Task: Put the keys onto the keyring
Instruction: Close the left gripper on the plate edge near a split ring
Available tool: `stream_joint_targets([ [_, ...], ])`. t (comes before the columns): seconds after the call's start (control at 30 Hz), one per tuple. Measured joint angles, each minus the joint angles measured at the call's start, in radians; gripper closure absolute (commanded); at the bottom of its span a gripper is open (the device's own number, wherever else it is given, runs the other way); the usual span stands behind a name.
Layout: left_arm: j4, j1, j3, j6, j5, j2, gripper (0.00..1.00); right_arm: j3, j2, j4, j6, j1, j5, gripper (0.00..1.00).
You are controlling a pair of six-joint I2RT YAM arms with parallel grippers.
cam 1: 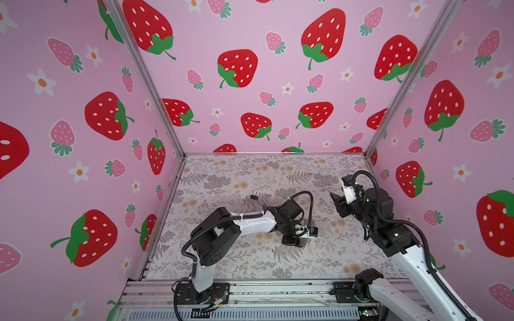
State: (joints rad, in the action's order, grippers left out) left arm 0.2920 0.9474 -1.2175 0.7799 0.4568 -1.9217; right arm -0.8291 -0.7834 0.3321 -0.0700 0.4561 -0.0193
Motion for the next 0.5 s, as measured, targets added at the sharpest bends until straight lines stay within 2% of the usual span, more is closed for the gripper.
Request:
stream_joint_targets([
  [0.33, -0.004, 0.006, -0.018, -0.002, 0.000, -0.037, 0.53, 0.015, 0.001, 0.000, -0.008, 0.000, 0.013, 0.48],
  [0.5, -0.002, 0.013, -0.020, -0.001, -0.003, -0.058, 0.57, 0.024, 0.001, -0.002, -0.013, 0.000, 0.018, 0.52],
])
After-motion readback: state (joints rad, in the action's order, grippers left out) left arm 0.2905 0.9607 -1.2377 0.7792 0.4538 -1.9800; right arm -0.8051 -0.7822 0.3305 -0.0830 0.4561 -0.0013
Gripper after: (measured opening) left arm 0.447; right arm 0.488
